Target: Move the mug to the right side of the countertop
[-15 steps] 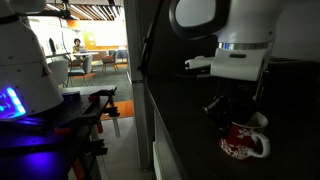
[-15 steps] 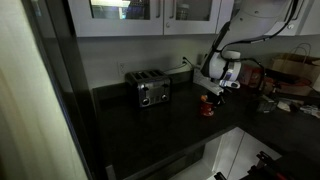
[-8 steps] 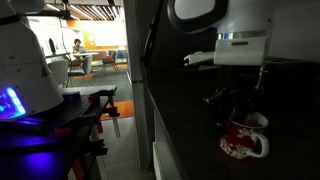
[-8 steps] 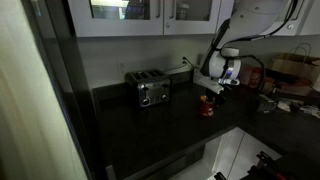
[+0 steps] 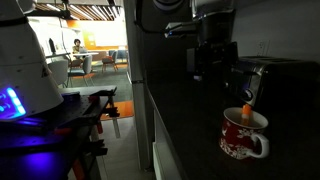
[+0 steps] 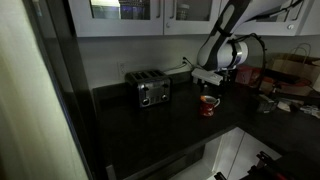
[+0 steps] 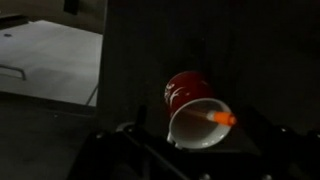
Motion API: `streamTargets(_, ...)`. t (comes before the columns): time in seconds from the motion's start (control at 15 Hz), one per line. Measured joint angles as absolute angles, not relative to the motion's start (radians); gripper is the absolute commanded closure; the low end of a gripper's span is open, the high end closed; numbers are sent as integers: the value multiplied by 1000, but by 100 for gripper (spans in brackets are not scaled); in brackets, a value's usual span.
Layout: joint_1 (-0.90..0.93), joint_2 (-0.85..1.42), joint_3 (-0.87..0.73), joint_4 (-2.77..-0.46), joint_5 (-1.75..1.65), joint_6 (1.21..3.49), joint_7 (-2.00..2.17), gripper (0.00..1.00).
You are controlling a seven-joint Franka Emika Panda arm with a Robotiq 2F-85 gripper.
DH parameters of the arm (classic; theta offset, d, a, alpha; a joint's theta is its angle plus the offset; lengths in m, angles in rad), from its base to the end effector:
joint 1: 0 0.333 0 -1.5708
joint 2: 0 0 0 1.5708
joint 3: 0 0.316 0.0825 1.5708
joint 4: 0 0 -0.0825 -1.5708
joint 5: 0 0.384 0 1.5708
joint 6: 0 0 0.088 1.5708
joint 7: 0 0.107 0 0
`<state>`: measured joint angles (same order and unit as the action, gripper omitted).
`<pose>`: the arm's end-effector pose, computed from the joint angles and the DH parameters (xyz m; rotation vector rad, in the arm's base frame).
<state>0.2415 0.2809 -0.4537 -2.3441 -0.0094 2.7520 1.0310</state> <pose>0.5194 -0.1146 0.2407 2.5291 -1.7485 0.2950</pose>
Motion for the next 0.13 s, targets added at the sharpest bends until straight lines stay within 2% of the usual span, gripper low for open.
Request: streamTargets(0.13,269,210,-446,-2375,-151,2678,1090,0)
